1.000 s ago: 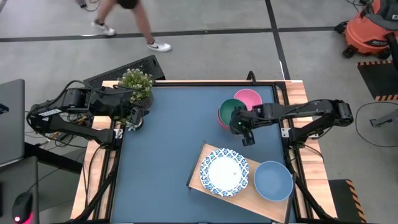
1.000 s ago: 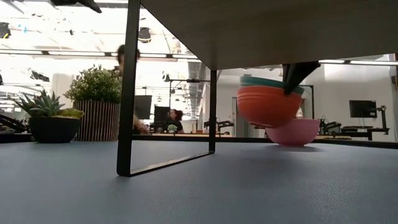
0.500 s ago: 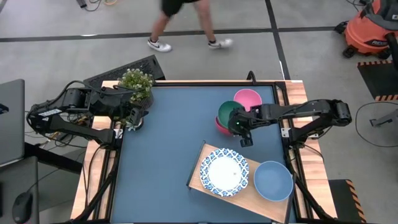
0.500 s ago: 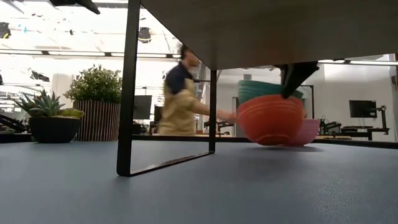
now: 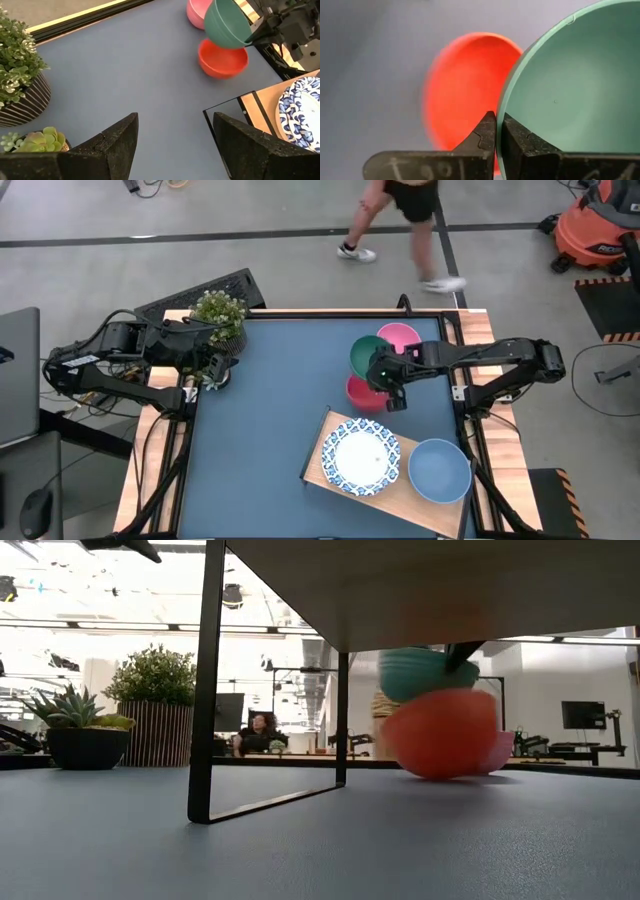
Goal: Place and stack bowls onto a shelf
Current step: Stack the green bowl on the top of the blue bowl on the shelf
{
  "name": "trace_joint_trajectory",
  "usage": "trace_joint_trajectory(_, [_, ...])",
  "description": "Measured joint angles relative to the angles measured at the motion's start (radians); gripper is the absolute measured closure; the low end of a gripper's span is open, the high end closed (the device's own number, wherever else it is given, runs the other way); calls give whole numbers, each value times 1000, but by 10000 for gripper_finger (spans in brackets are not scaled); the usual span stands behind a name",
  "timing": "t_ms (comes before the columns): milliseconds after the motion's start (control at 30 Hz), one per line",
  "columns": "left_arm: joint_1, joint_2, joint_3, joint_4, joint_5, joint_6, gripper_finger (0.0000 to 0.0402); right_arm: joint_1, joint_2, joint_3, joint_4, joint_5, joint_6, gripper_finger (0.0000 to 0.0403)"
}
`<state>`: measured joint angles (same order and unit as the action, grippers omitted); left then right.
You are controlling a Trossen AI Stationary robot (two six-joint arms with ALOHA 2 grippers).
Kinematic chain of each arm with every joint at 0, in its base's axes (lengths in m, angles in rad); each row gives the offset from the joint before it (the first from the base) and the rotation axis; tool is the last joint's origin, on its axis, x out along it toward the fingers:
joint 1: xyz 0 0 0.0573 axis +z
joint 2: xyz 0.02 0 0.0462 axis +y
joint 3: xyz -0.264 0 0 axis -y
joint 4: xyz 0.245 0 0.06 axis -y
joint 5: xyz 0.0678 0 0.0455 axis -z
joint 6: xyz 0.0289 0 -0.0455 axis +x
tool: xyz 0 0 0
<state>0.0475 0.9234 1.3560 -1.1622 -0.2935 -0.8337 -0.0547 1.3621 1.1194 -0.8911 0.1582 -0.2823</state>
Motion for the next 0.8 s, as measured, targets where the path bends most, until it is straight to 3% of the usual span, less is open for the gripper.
trace_joint_trajectory(333, [0,0,0,0,-2,5,159,49,-31,39,-114,97,72,371])
trace_joint_trajectory(567, [0,0,0,2,-8,4,159,156,-67,296,-403,132,195,373])
trace_joint_trajectory(733, [0,0,0,2,-9,3,159,320,-68,552,-658,132,354,373])
trace_joint_trajectory(800, [0,0,0,2,-19,3,159,400,-70,639,-680,123,435,373])
